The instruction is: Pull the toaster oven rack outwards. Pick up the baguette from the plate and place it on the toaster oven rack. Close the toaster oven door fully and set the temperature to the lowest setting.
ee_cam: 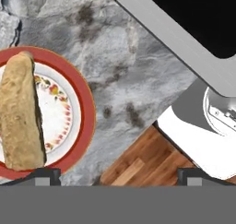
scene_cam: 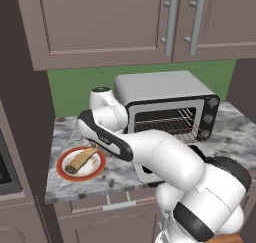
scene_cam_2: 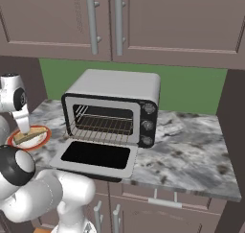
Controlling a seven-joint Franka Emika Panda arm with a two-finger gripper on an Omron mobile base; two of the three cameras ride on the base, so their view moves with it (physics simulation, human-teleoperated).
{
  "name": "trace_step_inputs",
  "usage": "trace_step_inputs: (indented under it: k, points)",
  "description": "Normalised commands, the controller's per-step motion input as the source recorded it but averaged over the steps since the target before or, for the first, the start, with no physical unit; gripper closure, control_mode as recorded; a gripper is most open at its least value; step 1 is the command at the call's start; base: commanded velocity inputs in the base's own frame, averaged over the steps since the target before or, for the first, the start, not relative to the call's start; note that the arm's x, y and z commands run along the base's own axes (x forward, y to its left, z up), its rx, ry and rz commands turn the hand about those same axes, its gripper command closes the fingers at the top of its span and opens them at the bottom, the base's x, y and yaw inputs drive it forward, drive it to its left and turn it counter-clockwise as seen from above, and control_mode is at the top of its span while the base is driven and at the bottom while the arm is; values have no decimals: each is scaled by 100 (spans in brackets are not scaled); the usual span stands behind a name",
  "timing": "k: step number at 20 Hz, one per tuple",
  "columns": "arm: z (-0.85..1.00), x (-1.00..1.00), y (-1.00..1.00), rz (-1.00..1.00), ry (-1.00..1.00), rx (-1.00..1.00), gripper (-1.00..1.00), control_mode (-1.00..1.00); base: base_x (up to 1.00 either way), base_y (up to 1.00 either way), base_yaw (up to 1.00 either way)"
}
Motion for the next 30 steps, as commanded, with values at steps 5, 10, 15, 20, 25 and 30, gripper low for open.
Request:
trace_step_inputs:
  k: [5,10,15,20,25,30]
  points:
    - [-29,16,12,-10,-13,0,-100,-100,0,0,0]
    - [-21,29,0,-3,-1,1,-100,-100,0,0,0]
    - [-13,39,7,0,0,5,-100,-100,0,0,0]
    - [-25,23,10,1,0,3,-100,-100,0,0,0]
    - [-31,18,20,3,0,2,-100,-100,0,0,0]
    - [-17,26,24,4,0,4,-100,-100,0,0,0]
